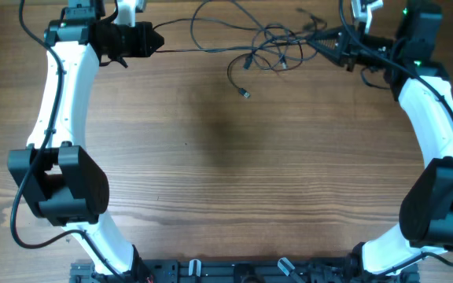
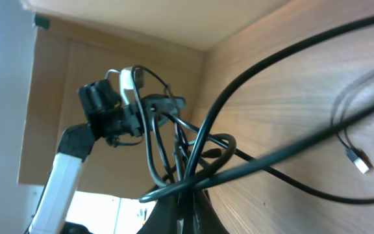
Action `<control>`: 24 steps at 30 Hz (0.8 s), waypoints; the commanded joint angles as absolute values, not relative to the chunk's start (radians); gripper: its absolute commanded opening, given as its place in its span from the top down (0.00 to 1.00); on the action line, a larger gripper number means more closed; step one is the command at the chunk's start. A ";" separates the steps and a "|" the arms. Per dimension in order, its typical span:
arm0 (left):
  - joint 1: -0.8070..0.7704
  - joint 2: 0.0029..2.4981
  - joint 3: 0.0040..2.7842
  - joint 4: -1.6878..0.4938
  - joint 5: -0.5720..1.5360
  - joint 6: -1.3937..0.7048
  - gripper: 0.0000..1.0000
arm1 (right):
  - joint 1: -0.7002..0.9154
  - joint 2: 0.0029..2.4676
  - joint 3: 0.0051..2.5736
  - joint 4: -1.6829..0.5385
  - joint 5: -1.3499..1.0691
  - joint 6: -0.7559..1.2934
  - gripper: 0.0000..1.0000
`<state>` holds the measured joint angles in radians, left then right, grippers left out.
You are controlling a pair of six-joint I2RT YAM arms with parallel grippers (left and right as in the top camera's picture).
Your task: Untangle cables
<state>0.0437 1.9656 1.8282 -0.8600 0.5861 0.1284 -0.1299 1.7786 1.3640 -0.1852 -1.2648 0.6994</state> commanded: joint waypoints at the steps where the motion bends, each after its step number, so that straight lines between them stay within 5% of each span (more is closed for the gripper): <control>1: 0.158 1.919 1.831 -0.852 0.455 0.141 0.96 | -0.250 1.746 1.388 -0.262 -1.193 0.575 0.95; 24: 0.260 1.851 1.831 -0.850 0.497 0.141 0.96 | -0.312 1.746 1.388 -0.488 -0.973 0.470 0.95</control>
<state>0.2256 1.8809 1.8282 -0.8597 0.5713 0.1265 -0.2790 1.7782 1.3643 -0.4583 -1.1160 0.5072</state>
